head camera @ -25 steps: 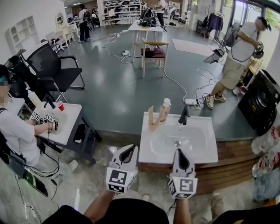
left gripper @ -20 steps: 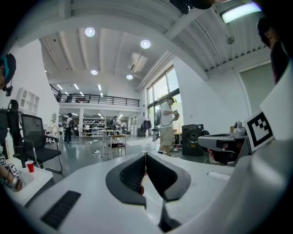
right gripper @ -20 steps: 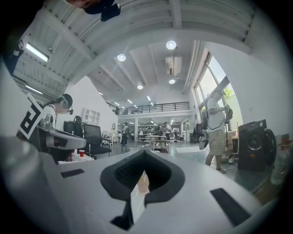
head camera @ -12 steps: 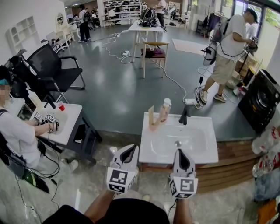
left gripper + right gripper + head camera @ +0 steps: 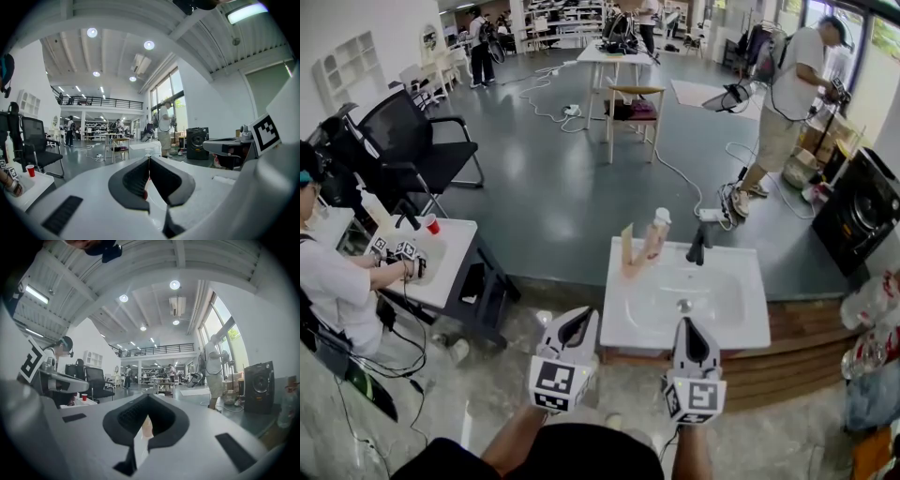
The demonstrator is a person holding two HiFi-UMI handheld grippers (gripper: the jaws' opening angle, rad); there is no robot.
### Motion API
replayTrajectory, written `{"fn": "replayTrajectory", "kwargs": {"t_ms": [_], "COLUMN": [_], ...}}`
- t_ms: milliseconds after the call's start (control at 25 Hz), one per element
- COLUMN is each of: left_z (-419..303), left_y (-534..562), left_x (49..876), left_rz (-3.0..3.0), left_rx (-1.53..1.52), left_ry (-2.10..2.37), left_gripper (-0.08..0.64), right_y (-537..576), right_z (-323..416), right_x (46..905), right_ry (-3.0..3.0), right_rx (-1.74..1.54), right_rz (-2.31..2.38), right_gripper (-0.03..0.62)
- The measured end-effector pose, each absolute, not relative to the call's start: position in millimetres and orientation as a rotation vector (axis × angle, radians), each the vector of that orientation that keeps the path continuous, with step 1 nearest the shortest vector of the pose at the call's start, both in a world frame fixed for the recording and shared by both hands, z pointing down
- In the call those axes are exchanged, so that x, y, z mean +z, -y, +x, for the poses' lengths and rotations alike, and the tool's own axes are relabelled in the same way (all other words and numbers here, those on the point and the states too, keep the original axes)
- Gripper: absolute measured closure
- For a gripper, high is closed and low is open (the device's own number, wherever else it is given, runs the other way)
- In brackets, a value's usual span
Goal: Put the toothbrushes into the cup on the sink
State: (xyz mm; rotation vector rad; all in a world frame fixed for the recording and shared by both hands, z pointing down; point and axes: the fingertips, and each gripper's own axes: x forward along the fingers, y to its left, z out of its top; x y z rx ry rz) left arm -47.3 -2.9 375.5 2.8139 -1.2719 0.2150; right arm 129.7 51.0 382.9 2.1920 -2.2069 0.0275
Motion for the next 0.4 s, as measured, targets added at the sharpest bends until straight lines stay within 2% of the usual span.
{"fn": "replayTrajectory", "kwargs": {"t_ms": [400], "left_z": [-43.8], "left_y": [5.1], "left_x": [381.2], "left_rz": [2.813], "left_rx": [0.213], "left_ry": [1.273], "left_gripper": [0.555], "right_y": [-49.3], "right_z": [133.2], "right_x": [391.6], "right_ry": [2.199], "right_rx": [0.04], "right_rz": [2.19], "right_gripper": [0.595]}}
